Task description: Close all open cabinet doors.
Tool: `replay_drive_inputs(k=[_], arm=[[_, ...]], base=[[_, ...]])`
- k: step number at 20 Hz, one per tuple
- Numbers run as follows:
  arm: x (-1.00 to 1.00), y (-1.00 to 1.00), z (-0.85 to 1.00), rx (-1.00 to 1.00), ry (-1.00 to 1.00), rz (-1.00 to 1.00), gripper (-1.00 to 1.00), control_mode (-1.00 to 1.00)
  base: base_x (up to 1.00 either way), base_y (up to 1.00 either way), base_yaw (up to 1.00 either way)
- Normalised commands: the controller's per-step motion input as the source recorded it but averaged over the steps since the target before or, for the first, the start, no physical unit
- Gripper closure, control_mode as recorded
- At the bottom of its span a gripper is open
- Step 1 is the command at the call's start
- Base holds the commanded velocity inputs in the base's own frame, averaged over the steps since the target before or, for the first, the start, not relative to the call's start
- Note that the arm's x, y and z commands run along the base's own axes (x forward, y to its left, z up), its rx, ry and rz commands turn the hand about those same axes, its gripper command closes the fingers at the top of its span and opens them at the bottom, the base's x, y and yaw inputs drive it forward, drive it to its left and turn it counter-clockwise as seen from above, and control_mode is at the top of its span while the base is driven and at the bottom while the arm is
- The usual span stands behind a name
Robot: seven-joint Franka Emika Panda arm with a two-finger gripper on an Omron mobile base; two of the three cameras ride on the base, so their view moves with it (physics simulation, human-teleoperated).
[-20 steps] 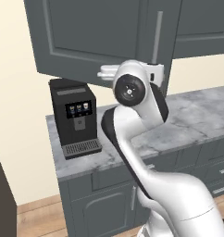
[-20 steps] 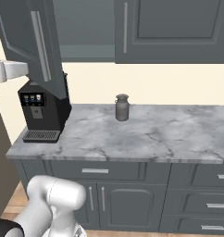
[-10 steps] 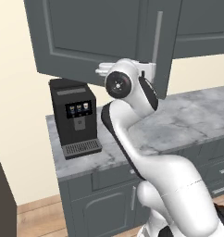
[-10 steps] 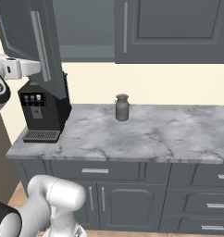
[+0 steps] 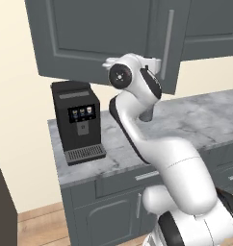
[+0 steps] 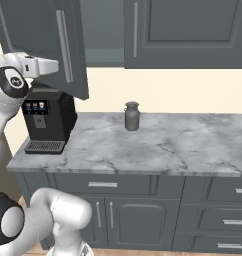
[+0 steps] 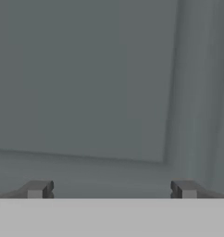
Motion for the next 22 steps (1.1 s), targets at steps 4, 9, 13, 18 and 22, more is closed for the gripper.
replay_drive_inputs(k=[4, 9, 13, 18, 22], arm=[[0.50, -0.45, 0.00, 0.01, 0.00, -0.01, -1.00, -1.00], [0.51, -0.48, 0.00, 0.03, 0.00, 0.00, -1.00, -1.00], [0.43, -0.36, 0.00, 0.01, 0.00, 0.00, -1.00, -1.00], [0.40, -0.43, 0.00, 0.02, 0.00, 0.00, -1.00, -1.00], [0.65, -0.61, 0.00, 0.03, 0.00, 0.00, -1.00, -1.00]], base=[[0.00, 0.00, 0.00], [0.00, 0.00, 0.00], [0.00, 0.00, 0.00], [0.00, 0.00, 0.00], [0.00, 0.00, 0.00]])
